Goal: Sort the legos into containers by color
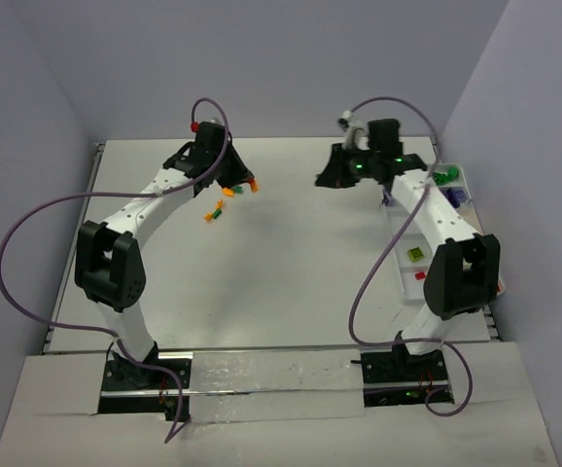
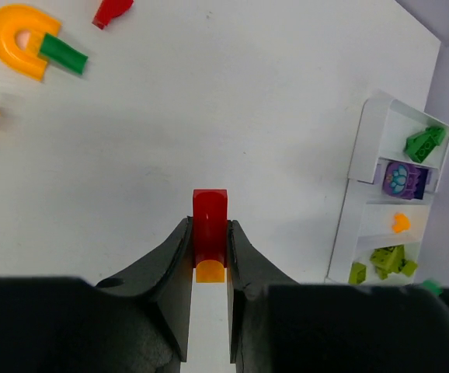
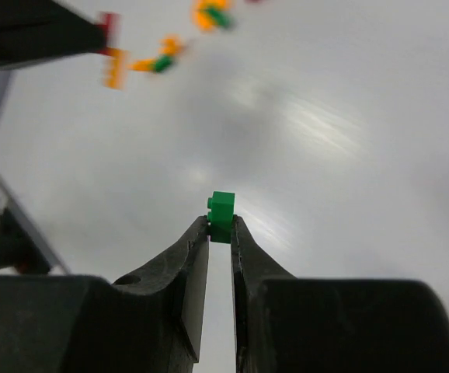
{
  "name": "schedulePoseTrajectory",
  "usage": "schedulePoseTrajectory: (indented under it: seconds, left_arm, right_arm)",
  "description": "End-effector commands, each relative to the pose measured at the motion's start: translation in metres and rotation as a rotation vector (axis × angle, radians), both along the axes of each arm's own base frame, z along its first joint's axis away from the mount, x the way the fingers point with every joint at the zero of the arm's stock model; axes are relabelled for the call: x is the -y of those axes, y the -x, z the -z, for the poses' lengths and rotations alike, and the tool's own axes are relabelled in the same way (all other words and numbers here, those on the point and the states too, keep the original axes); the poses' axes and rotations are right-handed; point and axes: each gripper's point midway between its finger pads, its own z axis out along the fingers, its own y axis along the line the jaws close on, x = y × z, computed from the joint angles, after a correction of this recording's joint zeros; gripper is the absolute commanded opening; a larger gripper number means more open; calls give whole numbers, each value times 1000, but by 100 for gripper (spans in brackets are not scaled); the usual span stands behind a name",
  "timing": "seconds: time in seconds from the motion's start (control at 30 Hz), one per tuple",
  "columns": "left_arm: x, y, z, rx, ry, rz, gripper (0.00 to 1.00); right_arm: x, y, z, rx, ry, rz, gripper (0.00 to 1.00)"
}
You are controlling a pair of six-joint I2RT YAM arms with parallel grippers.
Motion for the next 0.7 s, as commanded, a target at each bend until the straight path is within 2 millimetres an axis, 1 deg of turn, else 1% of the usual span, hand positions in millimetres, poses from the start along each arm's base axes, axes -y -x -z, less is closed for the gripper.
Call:
schedulePoseTrajectory:
  seconds: [0.0,0.03,0.07,0.13,0.17,0.2,0.23,0.3,0.33,0.37,0.4,0.47,0.5,0.53,0.57,0.67]
  left_arm:
    - [-1,-8,-27,149,-95,105,0]
    - [-1,-10,-25,148,-117,118,0]
    - [-1,-12,-19,142,-132,129,0]
    - [0,-18,-20,142,-165,154,0]
    - [1,-20,-19,143,-173,159,0]
    - [2,-23,-22,149,-177,163,0]
    - [3,-26,-21,149,-182,167,0]
    - [4,-29,-22,156,-181,168,0]
    - [5,-31,-22,155,-181,168,0]
    - [5,-31,-21,154,-181,166,0]
    - [5,-32,-21,153,-180,164,0]
    - [5,-33,-20,154,-179,163,0]
    - [5,-33,-17,149,-180,163,0]
    - [5,-33,-14,142,-179,164,0]
    - [5,-34,-13,138,-178,163,0]
    - [4,-35,-10,129,-170,162,0]
  right_arm:
    - [129,9,10,-38,219,159,1]
    - [157,8,16,-57,262,202,1]
    - [164,9,22,-73,282,200,1]
    - [209,2,31,-108,349,268,1]
    - [220,-2,35,-122,374,286,1]
    - [240,-8,36,-136,413,329,1]
    - [254,-16,41,-152,439,359,1]
    - [273,-31,49,-169,472,404,1]
    - [284,-44,57,-185,486,437,1]
    - [290,-54,67,-204,493,451,1]
    - [297,-66,64,-187,504,474,0]
    - [305,-76,76,-211,516,500,0]
    - [312,-87,76,-202,531,522,0]
    - [316,-94,75,-194,541,537,0]
    - [321,-99,79,-202,556,548,0]
    - [337,-112,101,-227,594,579,0]
